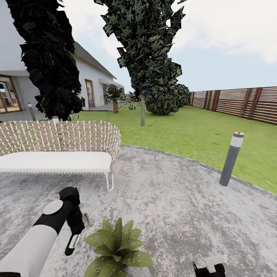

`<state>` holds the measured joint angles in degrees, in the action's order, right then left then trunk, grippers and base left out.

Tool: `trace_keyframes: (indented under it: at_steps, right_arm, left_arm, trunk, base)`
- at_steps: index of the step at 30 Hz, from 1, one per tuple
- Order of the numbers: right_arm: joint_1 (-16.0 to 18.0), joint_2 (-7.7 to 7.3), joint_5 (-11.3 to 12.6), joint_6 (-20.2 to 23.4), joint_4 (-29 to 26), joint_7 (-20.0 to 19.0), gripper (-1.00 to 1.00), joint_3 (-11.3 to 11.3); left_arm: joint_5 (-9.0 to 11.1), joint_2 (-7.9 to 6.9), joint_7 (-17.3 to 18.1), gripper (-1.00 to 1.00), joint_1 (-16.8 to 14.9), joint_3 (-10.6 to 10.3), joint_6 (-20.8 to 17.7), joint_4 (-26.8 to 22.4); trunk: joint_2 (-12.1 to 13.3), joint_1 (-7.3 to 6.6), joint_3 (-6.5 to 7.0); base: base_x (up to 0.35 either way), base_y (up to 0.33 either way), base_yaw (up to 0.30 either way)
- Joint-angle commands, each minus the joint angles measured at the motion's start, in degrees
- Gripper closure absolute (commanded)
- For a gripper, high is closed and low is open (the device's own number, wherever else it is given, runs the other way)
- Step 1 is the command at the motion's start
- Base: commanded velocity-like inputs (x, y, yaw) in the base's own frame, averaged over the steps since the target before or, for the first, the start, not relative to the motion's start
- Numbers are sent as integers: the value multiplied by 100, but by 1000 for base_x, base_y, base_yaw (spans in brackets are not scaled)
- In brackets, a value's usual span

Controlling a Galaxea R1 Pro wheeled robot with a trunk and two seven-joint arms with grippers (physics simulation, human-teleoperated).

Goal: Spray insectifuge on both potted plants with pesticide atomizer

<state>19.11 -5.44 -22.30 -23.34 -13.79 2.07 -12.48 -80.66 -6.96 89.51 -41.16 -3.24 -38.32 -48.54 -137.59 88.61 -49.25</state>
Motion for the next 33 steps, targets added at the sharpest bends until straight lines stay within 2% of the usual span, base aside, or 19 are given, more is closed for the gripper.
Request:
trace_keyframes:
  at_steps: [1, 8, 13, 18, 21, 26, 33]
  right_arm:
    - [5, 1, -62, -21, 9, 22, -100, -28]
    - [5, -1, -64, -21, 8, 22, -100, -28]
    - [5, 2, -64, -21, 8, 22, -100, -26]
    - [5, 8, -63, -21, 8, 22, -100, -26]
    - [5, 8, -64, -21, 8, 20, -100, -26]
    - [5, 8, -62, -21, 8, 21, -100, -26]
    - [5, 8, -64, -21, 12, 19, -100, -26]
  left_arm:
    - [-38, 1, 49, 100, -5, -18, -61, -6]
    - [-79, -18, 49, 100, -6, -19, -61, -8]
    - [-400, -1, 49, 100, -7, -11, -73, -7]
    - [-457, -10, 49, 100, -11, -10, -82, -7]
    - [-495, -14, 49, 100, -35, -10, -87, -8]
    - [-697, -2, 49, 100, -41, -3, -95, -12]
    - [-725, -16, 49, 100, -42, -6, -97, -9]
  trunk:
    - [-3, -1, -6]
    - [-3, -1, -6]
    - [-3, -1, -6]
    - [-3, -1, -6]
    - [-3, -1, -6]
    - [-3, -1, -6]
    - [-3, -1, -6]
  base:
    - [1, -273, 9]
    - [-150, -256, 1]
    - [-191, -244, 46]
    - [-116, -255, 246]
    - [37, -272, 276]
    - [144, -260, 267]
    - [183, -244, 62]
